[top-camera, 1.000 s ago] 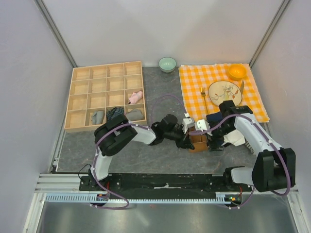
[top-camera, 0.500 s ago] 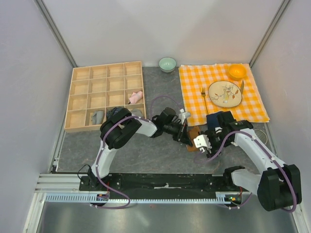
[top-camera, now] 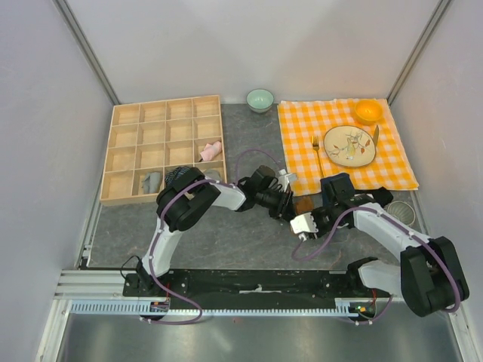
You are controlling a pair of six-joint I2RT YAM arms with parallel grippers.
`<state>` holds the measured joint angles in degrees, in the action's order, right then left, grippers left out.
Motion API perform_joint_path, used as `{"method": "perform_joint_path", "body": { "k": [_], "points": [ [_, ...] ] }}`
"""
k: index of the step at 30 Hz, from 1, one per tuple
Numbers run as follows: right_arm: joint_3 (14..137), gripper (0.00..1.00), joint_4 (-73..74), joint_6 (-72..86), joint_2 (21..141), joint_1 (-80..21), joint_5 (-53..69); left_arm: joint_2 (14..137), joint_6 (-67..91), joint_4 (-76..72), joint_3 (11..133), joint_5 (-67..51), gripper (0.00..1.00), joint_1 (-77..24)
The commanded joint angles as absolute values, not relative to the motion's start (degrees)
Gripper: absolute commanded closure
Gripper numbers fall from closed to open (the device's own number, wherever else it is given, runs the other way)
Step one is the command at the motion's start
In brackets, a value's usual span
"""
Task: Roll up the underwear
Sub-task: Roll the underwear to the center of the board.
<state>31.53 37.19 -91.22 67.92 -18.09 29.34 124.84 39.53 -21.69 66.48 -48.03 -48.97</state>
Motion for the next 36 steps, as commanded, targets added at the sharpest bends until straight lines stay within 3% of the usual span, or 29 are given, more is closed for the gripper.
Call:
{"method": "perform_joint_path", "body": {
  "k": [1,7,13,17,23,36],
  "points": [
    [28.48,0.67,38.84,-87.90,70.22,-18.37,24.52,120.69,39.12,-20.11,61.36,-37.81,0.57,-49.31],
    [35.48,0.82,50.25,-84.90,75.56,-17.75,28.64,105.66,31.30,-28.02,50.20,-26.38,0.41,-49.57],
    [46.46,0.84,66.25,-90.08,91.10,-12.23,34.80,94.93,17.60,-53.36,30.96,-20.05,0.38,-55.80],
    [53.25,0.84,75.57,-94.91,101.32,-8.27,37.88,96.67,-1.50,-63.00,25.58,-16.62,0.37,-65.27],
    [57.48,0.80,79.45,-95.19,107.40,-6.15,38.58,104.13,-24.58,-66.89,29.60,-2.65,0.30,-74.79],
    [57.66,0.77,79.01,-94.57,108.02,-6.06,38.50,109.07,-31.99,-57.85,39.37,-1.23,0.30,-74.97]
  ]
}}
